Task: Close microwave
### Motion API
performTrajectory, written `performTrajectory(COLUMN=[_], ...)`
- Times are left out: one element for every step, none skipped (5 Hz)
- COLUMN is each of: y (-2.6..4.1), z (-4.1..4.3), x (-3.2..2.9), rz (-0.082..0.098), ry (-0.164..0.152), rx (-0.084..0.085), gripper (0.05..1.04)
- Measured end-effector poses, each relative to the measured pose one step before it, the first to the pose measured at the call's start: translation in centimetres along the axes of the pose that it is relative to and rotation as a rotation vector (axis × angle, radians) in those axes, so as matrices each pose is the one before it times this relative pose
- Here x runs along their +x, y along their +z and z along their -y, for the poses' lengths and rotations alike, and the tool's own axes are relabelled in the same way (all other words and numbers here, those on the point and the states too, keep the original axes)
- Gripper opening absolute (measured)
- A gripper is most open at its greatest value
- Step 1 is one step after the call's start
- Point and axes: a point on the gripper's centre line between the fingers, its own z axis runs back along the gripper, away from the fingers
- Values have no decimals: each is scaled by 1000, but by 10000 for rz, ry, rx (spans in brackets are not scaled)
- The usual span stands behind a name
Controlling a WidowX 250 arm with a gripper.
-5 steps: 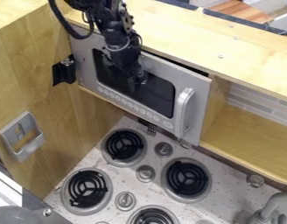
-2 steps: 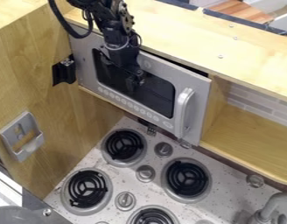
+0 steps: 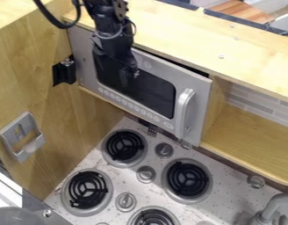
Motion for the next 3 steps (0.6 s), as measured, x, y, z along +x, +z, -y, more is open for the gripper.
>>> performTrajectory(y=[1875, 953, 468], z=[-762, -99, 43], x=[-1186, -821, -449], rz=[-133, 4, -121], ry=[214, 306, 473], rx=[93, -346, -493], gripper=[998, 998, 998])
